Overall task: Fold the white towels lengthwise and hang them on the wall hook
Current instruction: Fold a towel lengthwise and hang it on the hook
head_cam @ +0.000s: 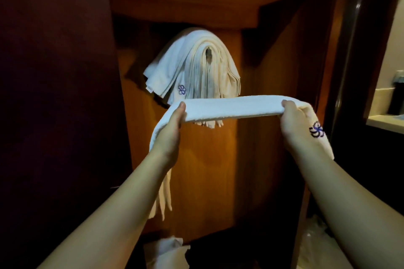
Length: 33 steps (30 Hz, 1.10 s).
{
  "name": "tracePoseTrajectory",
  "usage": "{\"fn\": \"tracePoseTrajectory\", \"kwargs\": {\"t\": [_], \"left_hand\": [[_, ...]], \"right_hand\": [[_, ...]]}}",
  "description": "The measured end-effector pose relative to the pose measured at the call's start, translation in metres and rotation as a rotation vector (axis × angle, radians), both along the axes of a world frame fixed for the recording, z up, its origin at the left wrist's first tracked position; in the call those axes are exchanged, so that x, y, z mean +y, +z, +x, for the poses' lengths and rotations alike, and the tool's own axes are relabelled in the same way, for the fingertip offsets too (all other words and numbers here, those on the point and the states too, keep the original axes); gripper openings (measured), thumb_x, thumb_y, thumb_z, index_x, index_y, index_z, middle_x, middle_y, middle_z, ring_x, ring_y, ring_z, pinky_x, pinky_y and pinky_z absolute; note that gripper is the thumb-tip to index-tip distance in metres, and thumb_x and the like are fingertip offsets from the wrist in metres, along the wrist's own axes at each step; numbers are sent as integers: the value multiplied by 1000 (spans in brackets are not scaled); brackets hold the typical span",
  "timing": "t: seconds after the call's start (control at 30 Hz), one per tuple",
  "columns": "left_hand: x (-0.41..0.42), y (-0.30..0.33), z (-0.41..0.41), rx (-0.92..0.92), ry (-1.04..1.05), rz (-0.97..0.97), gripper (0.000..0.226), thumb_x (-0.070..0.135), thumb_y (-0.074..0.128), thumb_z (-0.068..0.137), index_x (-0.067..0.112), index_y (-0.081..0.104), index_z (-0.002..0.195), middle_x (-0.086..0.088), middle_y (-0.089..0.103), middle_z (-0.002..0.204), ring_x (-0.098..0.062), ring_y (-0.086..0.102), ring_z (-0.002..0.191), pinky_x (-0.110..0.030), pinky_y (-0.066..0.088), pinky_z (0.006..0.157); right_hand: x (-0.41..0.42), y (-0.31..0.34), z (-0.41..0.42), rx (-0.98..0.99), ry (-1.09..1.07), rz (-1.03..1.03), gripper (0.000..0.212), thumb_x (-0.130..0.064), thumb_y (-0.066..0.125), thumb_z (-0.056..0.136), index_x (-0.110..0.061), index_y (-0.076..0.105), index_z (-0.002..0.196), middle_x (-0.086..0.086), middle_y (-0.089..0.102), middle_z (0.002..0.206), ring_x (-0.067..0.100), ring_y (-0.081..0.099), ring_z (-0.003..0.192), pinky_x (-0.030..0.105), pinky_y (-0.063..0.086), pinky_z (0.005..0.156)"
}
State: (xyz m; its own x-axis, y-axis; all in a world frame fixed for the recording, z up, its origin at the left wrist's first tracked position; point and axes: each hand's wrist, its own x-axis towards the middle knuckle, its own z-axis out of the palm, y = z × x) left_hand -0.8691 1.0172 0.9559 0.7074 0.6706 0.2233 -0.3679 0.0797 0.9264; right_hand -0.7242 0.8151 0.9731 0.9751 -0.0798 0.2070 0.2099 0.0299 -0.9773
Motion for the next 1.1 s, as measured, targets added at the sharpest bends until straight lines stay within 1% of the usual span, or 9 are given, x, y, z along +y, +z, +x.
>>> {"fn": "tracePoseTrajectory", "kwargs": {"t": [0.07,0.23,0.37,0.53,0.6,0.7,0.8,0.97,1.1], "left_hand": [[9,3,17,-59,11,-6,11,31,58,99,23,64,95,10,73,81,0,68,80,-7,46,59],[48,34,69,-31,137,93,41,46,60,94,13,64,119,-5,63,120,-18,58,116,-33,41,107],[78,74,111,-35,118,170,35,52,48,99,19,62,98,5,73,93,-6,63,91,-27,43,93],[111,133,156,-52,241,320,90,86,48,77,19,58,136,-1,59,135,-16,54,126,-39,37,114],[129,152,175,-76,304,353,101,98,51,58,23,66,123,-4,66,128,-16,61,119,-40,44,109],[146,184,199,-126,278,369,50,63,49,94,16,64,90,2,76,80,5,69,71,-7,51,68],[148,210,220,-149,344,363,44,50,47,101,13,61,82,10,66,55,9,59,44,-5,39,41],[188,234,259,-122,357,383,70,86,50,75,26,71,103,1,73,110,0,66,87,-18,44,66],[210,244,285,-50,347,415,77,89,45,73,25,75,105,-4,75,107,-13,71,95,-30,51,84]], "right_hand": [[12,4,27,-20,24,-15,50,-42,40,100,-9,52,136,9,56,137,28,52,121,36,35,102],[55,28,93,-61,140,108,37,-47,43,96,-16,52,116,10,63,118,27,58,109,39,42,97],[84,59,147,-85,268,207,32,-42,46,98,-18,49,119,0,61,102,13,59,97,30,42,91],[118,117,199,-195,307,145,47,-44,41,101,-12,52,134,6,61,111,22,58,99,29,38,84],[134,138,225,-235,307,117,54,-49,40,99,-12,51,137,9,60,120,25,56,109,33,38,90],[154,168,255,-272,337,108,60,-54,41,96,-14,48,140,10,57,129,29,54,117,36,38,97],[174,199,283,-321,327,112,66,-55,42,94,-11,45,144,9,52,139,30,49,127,36,35,107],[204,232,318,-361,324,69,57,-43,39,102,-6,42,145,6,48,133,25,45,127,29,28,90],[224,238,335,-320,361,50,59,-49,37,100,-6,53,137,14,58,131,28,54,118,30,36,95]]}}
